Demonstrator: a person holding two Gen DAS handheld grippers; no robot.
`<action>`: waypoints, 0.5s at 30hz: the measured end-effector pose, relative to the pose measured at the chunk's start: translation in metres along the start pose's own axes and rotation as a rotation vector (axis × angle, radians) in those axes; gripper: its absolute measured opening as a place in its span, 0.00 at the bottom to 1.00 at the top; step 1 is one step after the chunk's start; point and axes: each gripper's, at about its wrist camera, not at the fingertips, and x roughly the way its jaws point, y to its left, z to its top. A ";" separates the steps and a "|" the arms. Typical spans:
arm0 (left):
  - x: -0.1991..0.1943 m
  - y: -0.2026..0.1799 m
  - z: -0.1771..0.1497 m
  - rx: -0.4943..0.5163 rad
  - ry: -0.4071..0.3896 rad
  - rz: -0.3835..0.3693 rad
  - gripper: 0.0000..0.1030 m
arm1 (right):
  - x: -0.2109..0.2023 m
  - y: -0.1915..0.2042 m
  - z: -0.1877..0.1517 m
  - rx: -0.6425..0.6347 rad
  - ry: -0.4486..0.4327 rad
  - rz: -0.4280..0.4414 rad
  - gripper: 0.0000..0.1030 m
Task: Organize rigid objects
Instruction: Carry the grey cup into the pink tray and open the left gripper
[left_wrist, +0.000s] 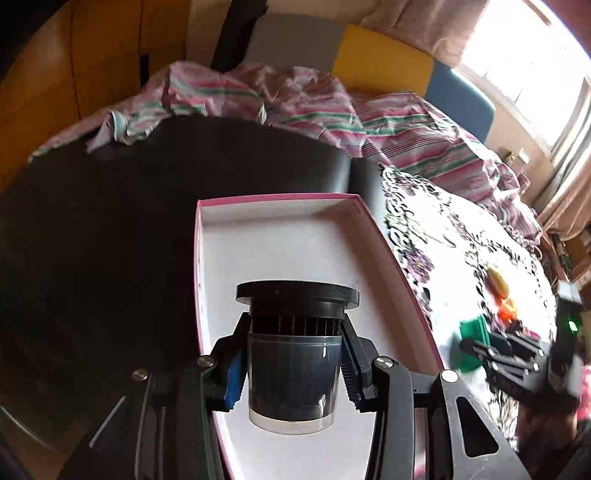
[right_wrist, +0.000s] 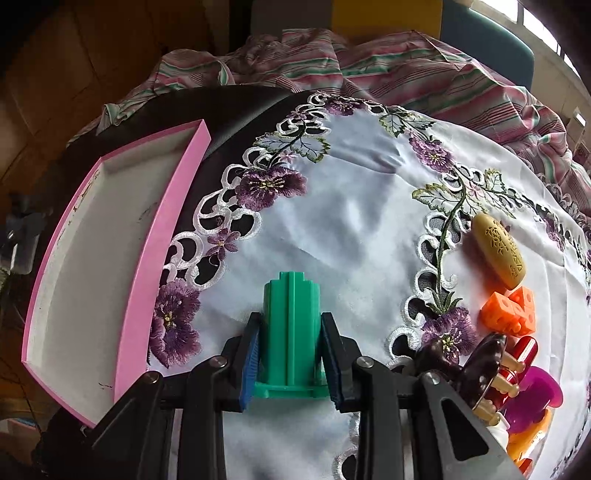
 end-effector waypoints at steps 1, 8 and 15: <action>0.006 0.001 0.005 -0.007 0.005 0.002 0.43 | -0.001 0.001 -0.001 -0.003 0.000 -0.002 0.29; 0.048 0.016 0.036 -0.040 0.022 0.072 0.43 | 0.000 0.003 0.001 -0.018 0.001 -0.005 0.29; 0.073 0.025 0.046 -0.004 0.007 0.196 0.45 | 0.002 0.003 0.002 -0.021 0.001 -0.005 0.29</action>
